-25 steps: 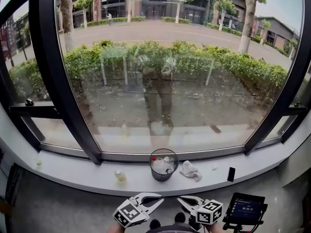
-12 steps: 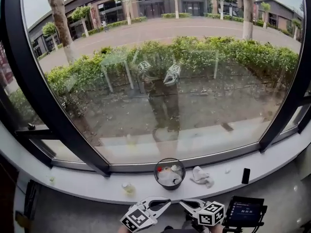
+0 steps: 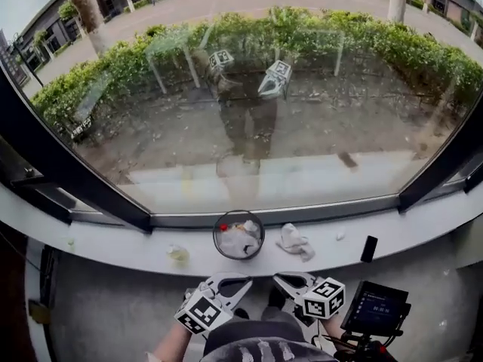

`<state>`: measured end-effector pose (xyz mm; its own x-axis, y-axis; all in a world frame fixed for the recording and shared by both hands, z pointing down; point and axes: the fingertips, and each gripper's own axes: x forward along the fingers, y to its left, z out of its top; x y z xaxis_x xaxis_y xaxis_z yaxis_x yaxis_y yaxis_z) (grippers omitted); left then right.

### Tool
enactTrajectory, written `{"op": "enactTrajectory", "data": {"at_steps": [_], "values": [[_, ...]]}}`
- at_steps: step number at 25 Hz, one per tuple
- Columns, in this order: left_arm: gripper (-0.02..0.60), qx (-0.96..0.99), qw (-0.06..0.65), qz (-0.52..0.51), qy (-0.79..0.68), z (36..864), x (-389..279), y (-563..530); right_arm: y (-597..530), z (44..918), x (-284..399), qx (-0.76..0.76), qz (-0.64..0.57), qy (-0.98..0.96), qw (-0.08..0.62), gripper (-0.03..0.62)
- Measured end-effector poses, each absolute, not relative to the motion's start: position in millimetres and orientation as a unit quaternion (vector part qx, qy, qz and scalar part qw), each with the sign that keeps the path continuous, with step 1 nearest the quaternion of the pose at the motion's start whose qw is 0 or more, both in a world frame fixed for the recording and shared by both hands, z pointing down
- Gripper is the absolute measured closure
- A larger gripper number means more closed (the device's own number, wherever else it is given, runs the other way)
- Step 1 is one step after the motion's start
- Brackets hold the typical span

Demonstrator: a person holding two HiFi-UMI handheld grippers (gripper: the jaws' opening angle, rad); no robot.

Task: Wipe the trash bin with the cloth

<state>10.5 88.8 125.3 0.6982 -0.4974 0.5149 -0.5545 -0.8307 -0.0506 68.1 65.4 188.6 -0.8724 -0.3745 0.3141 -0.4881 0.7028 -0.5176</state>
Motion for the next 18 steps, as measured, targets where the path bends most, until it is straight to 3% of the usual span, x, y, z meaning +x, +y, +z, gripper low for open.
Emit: {"op": "enactTrajectory", "data": {"at_steps": [6, 14, 18], "values": [[0.584, 0.912, 0.048, 0.303, -0.273, 134, 9, 82, 60, 192, 80, 0.235, 0.29, -0.914, 0.156, 0.594], [0.584, 0.893, 0.044, 0.376, -0.242, 233, -21, 61, 49, 270, 78, 0.249, 0.311, -0.882, 0.252, 0.592], [0.584, 0.872, 0.005, 0.435, -0.223, 288, -35, 39, 30, 307, 83, 0.249, 0.299, -0.87, 0.302, 0.592]]}}
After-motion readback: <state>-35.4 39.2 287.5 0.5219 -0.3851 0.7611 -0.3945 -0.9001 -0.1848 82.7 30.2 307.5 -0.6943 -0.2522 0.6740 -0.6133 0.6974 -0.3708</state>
